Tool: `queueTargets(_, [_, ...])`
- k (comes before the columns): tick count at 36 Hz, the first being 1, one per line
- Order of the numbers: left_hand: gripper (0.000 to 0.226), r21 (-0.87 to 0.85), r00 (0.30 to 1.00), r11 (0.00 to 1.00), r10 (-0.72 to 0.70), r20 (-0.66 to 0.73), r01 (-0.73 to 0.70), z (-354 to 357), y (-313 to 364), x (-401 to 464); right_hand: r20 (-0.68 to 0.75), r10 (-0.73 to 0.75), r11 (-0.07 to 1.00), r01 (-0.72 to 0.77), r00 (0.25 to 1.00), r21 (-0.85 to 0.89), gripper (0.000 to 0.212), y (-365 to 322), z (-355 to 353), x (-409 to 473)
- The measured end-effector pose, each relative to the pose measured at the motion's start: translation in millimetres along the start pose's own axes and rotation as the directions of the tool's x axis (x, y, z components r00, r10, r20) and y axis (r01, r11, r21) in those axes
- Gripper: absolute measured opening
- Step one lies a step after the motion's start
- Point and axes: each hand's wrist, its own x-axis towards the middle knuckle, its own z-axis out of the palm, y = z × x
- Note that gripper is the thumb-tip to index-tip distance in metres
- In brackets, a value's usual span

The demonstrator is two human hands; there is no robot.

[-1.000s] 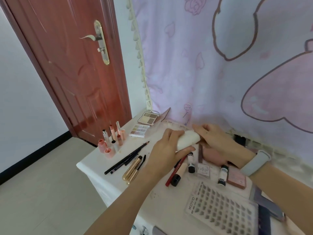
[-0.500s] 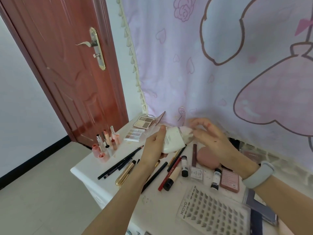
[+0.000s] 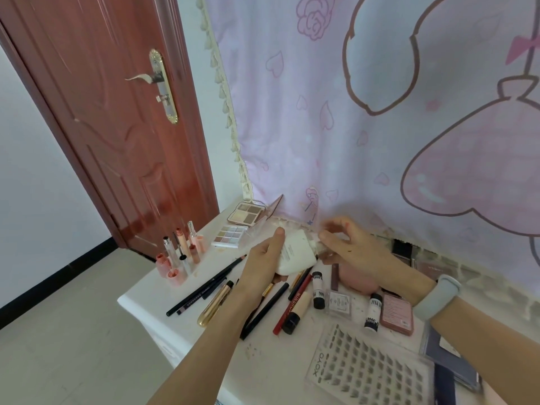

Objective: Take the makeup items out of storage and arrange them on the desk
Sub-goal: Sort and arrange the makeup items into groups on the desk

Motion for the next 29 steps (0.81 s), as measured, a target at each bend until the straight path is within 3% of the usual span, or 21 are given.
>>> queueTargets(4, [0.047, 0.027, 0.997, 1.0, -0.008, 0.071, 0.006, -4, -4, -1, 0.109, 0.093, 0.947, -0.054, 0.99, -0.317, 0.025, -4, -4, 2])
queueTargets(9, [0.054, 0.026, 0.976, 0.996, -0.094, 0.198, 0.09, -13, -7, 0, 0.233, 0.208, 0.905, -0.096, 0.95, -0.414, 0.05, -6, -15, 2])
queueTargets(11, [0.055, 0.014, 0.971, 0.994, -0.111, 0.211, 0.11, -15, -7, 2, 0.249, 0.224, 0.887, -0.092, 0.942, -0.452, 0.049, -5, -15, 1])
queueTargets(14, [0.053, -0.006, 0.97, 0.992, -0.124, 0.21, 0.128, -16, -9, 5, 0.199, 0.166, 0.837, -0.031, 0.966, -0.547, 0.038, -4, -13, 1])
queueTargets(17, [0.052, -0.029, 0.985, 0.99, -0.134, 0.104, 0.138, -17, -12, 9, 0.084, 0.02, 0.762, 0.039, 0.996, -0.646, 0.028, -2, -17, 3])
queueTargets(19, [0.044, -0.024, 0.994, 0.994, -0.107, 0.006, 0.107, -19, -15, 13, -0.009, -0.034, 0.789, 0.021, 0.999, -0.614, 0.024, 0, -23, 5])
queueTargets(22, [0.029, -0.074, 0.997, 0.996, -0.055, -0.062, 0.05, -19, -17, 19, -0.096, 0.02, 0.89, -0.061, 0.995, -0.451, 0.027, 5, -30, 6])
queueTargets(25, [0.033, -0.086, 0.995, 0.996, -0.024, -0.093, 0.016, -18, -17, 24, -0.145, 0.052, 0.942, -0.097, 0.988, -0.321, 0.029, 10, -33, 8])
queueTargets(29, [0.035, -0.035, 0.992, 0.999, 0.007, -0.124, -0.011, -10, -20, 32, -0.198, 0.052, 0.941, -0.114, 0.979, -0.317, 0.027, 18, -32, 13])
